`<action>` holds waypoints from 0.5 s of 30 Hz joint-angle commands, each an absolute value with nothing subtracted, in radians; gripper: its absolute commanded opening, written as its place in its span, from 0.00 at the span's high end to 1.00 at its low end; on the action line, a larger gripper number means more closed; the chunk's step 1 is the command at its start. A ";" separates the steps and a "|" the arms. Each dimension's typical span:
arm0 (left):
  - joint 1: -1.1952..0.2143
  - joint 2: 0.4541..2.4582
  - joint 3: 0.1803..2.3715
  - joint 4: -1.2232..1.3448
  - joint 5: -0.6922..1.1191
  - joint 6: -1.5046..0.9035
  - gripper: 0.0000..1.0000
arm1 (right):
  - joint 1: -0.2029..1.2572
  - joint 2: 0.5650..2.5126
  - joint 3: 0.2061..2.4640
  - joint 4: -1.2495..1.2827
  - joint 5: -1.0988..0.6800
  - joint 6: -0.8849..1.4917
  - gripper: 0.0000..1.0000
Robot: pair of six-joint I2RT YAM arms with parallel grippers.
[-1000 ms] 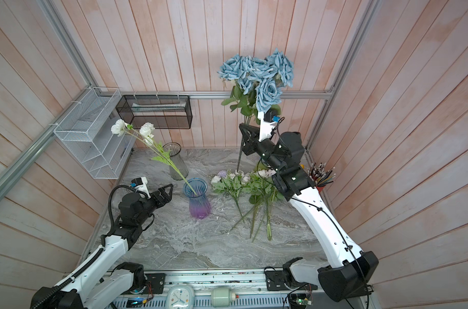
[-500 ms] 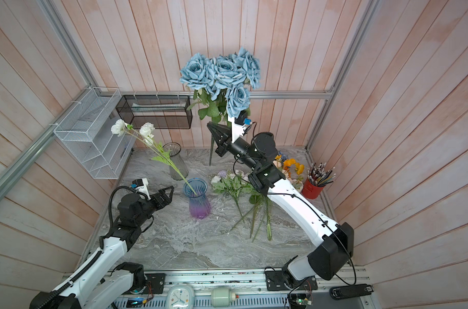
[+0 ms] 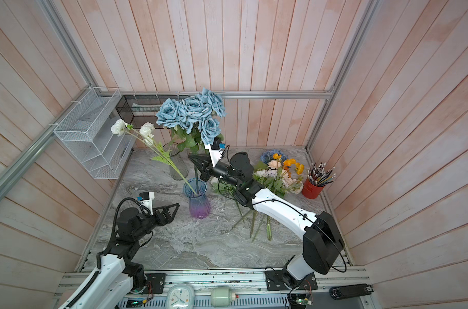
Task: Arrange flowers in a vase
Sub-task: Place the flowers into the vase.
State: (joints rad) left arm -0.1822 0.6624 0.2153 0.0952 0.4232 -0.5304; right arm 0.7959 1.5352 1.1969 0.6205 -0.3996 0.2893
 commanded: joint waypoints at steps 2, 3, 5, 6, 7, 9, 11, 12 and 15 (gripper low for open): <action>-0.278 0.651 0.168 0.232 0.409 -0.455 0.00 | 0.807 1.560 1.144 0.728 -0.329 0.329 1.00; -0.305 0.660 0.159 0.266 0.405 -0.440 0.00 | 0.807 1.568 1.131 0.735 -0.317 0.339 1.00; -0.336 0.679 0.141 0.331 0.413 -0.427 0.00 | 0.807 1.582 1.116 0.730 -0.305 0.346 1.00; -0.351 0.688 0.128 0.372 0.410 -0.422 0.00 | 0.807 1.587 1.108 0.719 -0.299 0.346 1.00; -0.364 0.694 0.115 0.412 0.405 -0.416 0.00 | 0.806 1.593 1.101 0.711 -0.290 0.347 1.00; -0.407 0.708 0.098 0.491 0.362 -0.389 0.00 | 0.808 1.604 1.082 0.696 -0.277 0.339 1.00; -0.458 0.728 0.099 0.544 0.301 -0.348 0.00 | 0.807 1.616 1.073 0.677 -0.271 0.334 1.00; -0.483 0.744 0.103 0.572 0.274 -0.323 0.00 | 0.808 1.623 1.074 0.663 -0.277 0.320 1.00; -0.529 0.806 0.118 0.646 0.207 -0.276 0.00 | 0.818 1.643 1.075 0.628 -0.258 0.273 1.00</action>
